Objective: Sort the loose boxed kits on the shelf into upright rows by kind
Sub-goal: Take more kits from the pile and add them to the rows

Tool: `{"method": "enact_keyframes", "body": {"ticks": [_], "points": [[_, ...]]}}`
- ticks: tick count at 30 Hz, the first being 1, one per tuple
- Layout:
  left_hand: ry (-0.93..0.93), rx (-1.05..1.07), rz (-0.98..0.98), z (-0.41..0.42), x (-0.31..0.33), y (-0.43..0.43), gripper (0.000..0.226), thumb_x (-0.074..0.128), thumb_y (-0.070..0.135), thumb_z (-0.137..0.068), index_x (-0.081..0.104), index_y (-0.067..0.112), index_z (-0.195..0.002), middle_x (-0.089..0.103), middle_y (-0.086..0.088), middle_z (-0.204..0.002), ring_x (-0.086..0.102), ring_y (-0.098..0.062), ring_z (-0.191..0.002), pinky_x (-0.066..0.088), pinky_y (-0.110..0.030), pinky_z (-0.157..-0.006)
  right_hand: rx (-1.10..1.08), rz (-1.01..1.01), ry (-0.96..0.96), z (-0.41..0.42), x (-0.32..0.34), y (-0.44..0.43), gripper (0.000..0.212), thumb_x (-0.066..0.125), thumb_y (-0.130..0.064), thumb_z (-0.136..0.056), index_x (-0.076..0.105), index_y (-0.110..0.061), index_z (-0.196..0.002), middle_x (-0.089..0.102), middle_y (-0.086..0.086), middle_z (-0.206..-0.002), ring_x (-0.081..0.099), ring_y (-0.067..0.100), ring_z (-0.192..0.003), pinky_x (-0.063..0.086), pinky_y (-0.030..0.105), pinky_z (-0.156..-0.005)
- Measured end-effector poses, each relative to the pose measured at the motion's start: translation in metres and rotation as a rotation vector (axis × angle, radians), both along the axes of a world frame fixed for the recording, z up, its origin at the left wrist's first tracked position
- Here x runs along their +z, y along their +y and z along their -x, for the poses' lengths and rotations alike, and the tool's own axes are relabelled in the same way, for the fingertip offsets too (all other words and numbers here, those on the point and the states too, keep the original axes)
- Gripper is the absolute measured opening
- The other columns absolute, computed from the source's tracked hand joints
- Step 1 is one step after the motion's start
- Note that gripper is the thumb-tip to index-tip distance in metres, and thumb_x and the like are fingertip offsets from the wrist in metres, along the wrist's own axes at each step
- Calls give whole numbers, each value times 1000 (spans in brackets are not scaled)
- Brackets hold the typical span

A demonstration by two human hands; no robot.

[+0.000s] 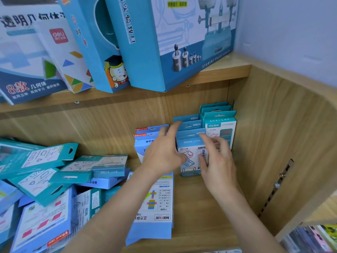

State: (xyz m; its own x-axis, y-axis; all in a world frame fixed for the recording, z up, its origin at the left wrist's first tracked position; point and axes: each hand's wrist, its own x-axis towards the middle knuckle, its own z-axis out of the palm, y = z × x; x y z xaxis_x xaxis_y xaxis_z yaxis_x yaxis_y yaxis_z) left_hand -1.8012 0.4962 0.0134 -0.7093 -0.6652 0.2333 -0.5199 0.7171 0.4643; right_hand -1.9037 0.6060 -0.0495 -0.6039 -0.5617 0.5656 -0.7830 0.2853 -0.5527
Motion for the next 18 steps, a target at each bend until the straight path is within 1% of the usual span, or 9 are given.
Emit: {"method": "enact_keyframes", "body": {"ticks": [1, 3, 4, 6, 8, 10, 12, 15, 18], "points": [[68, 0, 13, 1, 10, -6, 76, 67, 21, -70, 37, 34, -138, 48, 0, -124, 59, -19, -93, 51, -36, -82, 1, 0, 21, 0, -2, -1, 57, 72, -8, -78, 53, -23, -130, 48, 13, -125, 53, 30, -109, 56, 40, -74], [175, 18, 106, 8, 28, -19, 49, 59, 12, -78, 58, 26, -125, 62, -3, -113, 60, -16, -88, 49, -27, -82, 10, -14, 17, -1, -7, -3, 54, 73, -8, -77, 58, -22, -126, 49, 14, -124, 53, 32, -109, 56, 42, -76], [165, 28, 161, 13, 34, -25, 39, 55, 11, -83, 63, 23, -120, 66, -2, -112, 62, -17, -91, 47, -25, -82, 13, -34, 2, -2, -8, -3, 54, 73, -9, -77, 57, -23, -126, 49, 14, -124, 53, 31, -109, 56, 43, -76], [34, 21, 232, 26, 39, -35, 28, 52, 17, -92, 65, 19, -117, 67, -2, -115, 62, -21, -101, 46, -27, -85, 15, -84, -22, -3, -9, -3, 55, 71, -12, -80, 54, -26, -131, 48, 13, -128, 51, 29, -113, 55, 42, -76], [-117, -3, 264, 37, 36, -41, 27, 51, 25, -95, 65, 17, -116, 67, -5, -115, 60, -25, -103, 49, -33, -85, 18, -125, -42, -3, -9, -3, 55, 66, -15, -86, 48, -29, -136, 45, 11, -133, 49, 26, -118, 55, 41, -79], [-187, -20, 285, 44, 34, -46, 26, 50, 27, -96, 66, 16, -113, 68, -6, -111, 60, -26, -101, 48, -33, -82, 28, -154, -74, -3, -8, -4, 55, 60, -18, -90, 42, -31, -140, 40, 9, -138, 45, 24, -122, 55, 40, -83], [-183, -41, 286, 48, 35, -50, 24, 52, 26, -95, 68, 16, -110, 69, -4, -109, 60, -23, -100, 47, -32, -81, 32, -159, -94, -2, -6, -5, 53, 57, -19, -92, 40, -31, -141, 40, 9, -139, 45, 23, -123, 55, 40, -85], [-173, -77, 306, 47, 38, -52, 22, 55, 25, -94, 70, 16, -106, 70, -3, -107, 60, -23, -101, 45, -29, -82, 36, -97, -84, -2, -5, -7, 48, 59, -16, -91, 48, -25, -137, 48, 13, -130, 53, 27, -113, 56, 42, -80], [-135, -100, 340, 42, 34, -52, 22, 54, 24, -95, 71, 14, -105, 71, -4, -104, 62, -22, -98, 44, -27, -80, 35, -53, -97, -2, -4, -7, 44, 59, -14, -91, 51, -22, -134, 51, 12, -125, 54, 25, -108, 55, 39, -79]]}}
